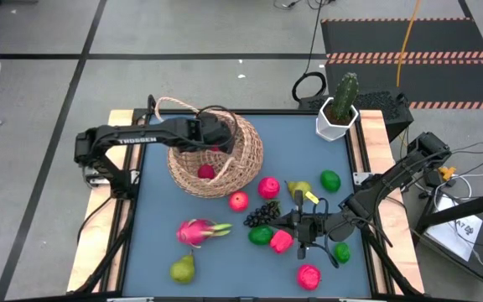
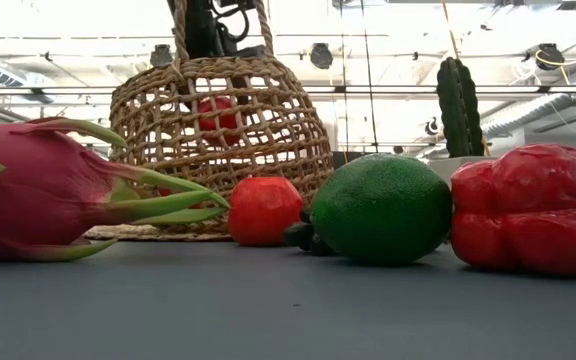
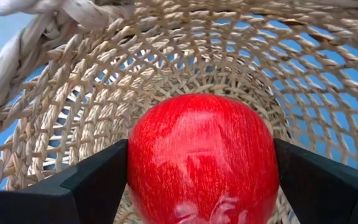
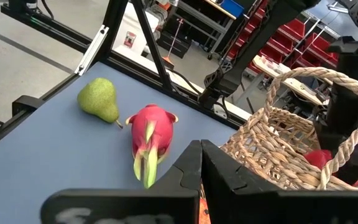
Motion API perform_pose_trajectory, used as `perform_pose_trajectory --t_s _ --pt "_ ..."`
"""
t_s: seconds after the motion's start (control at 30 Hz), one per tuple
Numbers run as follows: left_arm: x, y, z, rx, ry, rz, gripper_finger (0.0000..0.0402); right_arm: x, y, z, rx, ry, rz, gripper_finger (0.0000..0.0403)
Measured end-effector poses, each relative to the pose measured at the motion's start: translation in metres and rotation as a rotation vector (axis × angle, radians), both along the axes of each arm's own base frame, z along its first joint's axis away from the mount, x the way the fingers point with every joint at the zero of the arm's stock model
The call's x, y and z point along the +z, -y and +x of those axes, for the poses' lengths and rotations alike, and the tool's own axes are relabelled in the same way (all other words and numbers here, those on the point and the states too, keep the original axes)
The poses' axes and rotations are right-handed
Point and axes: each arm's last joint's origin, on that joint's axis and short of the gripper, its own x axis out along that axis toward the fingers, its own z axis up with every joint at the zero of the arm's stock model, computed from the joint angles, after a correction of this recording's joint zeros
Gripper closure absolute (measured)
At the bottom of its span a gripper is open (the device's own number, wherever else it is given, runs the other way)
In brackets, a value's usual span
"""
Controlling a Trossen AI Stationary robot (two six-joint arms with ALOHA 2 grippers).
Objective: Build produce basket
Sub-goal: Put the red apple into the basket
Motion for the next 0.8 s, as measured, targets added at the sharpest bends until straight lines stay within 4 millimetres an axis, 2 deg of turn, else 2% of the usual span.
perform_pose_trajectory --t_s 0.17,0.57,0.8 --pt "-0.007 -0.002 0.005 0.017 -0.012 -0.011 0.0034 0.0 0.0 0.0 -0.002 0.0 0.011 0.0403" --pt "-0.039 -0.012 0.023 -0.048 -0.132 -0.008 0.0034 -0.001 0.0 0.0 -0.004 -0.005 0.017 0.0403" --pt "-0.039 -0.013 0.026 -0.153 -0.176 0.028 0.0034 -0.001 0.0 0.0 -0.005 -0.005 0.017 0.0403"
